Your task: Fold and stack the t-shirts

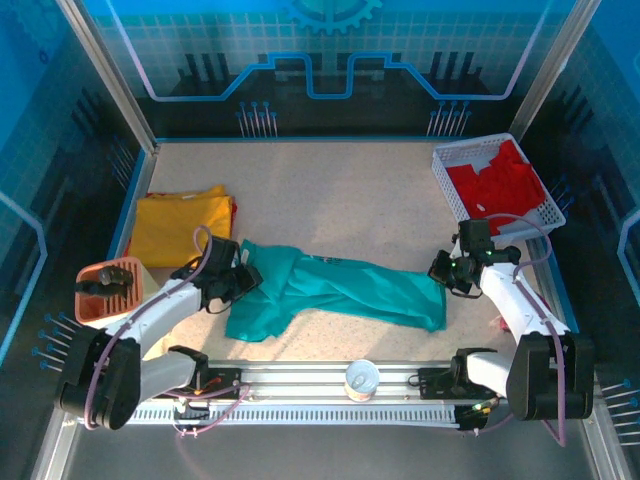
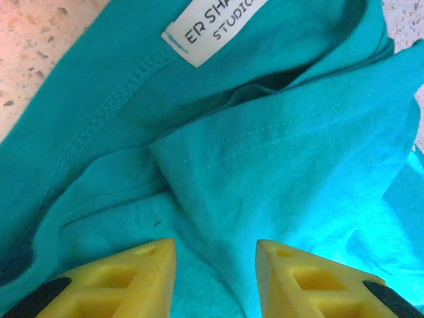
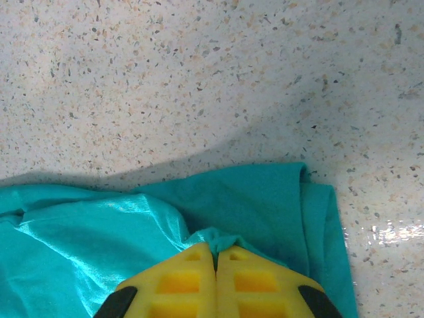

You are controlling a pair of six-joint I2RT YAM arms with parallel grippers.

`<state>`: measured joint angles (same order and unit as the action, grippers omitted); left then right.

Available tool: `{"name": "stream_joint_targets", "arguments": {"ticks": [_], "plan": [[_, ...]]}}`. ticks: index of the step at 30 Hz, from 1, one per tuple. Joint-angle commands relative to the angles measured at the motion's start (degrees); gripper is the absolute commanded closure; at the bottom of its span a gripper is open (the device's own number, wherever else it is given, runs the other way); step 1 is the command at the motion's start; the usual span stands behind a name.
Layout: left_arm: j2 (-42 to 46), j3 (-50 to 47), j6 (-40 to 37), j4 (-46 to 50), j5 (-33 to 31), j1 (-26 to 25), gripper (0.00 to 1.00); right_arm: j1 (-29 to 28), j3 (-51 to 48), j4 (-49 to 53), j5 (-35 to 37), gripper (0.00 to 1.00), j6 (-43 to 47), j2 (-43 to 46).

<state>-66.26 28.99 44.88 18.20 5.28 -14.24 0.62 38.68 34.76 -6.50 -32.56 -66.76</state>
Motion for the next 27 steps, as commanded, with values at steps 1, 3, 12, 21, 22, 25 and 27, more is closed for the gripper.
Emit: {"name": "stream_joint_targets", "arguments": {"ticks": [1,3,12,21,22,25,27], "plan": [[-1.7,-0.1,0.6,-2.9,1.0,0.5,0.64,1.0,-0.6,-0.9,-0.9,1.0,-0.1,-0.4],[-2.7,-0.2,0.6,-3.5,1.4,0.5,0.65,1.0,-0.6,-1.0,-0.9,1.0,-0.2,-0.5],[-6.0,0.9,-0.1,-5.5,1.1,0.5,0.76,1.0,0.1,-0.9,-1.1,1.0,-0.1,-0.3],[-9.7,19.5,-15.5,6.9,-0.6,0.5,1.0,2.6,3.6,-0.1,-2.6,1.0,0.3,1.3],[-10.1,22.0,-16.9,8.6,-0.7,0.5,1.0,2.7,4.3,-0.1,-2.9,1.0,0.3,1.1],[-11.4,29.2,-21.6,12.8,0.0,0.5,1.0,2.8,7.3,-0.1,-3.7,1.0,0.2,0.5],[-12.5,34.2,-25.0,15.5,0.3,0.5,1.0,2.8,9.5,-0.6,-4.7,1.0,0.0,0.0]]}}
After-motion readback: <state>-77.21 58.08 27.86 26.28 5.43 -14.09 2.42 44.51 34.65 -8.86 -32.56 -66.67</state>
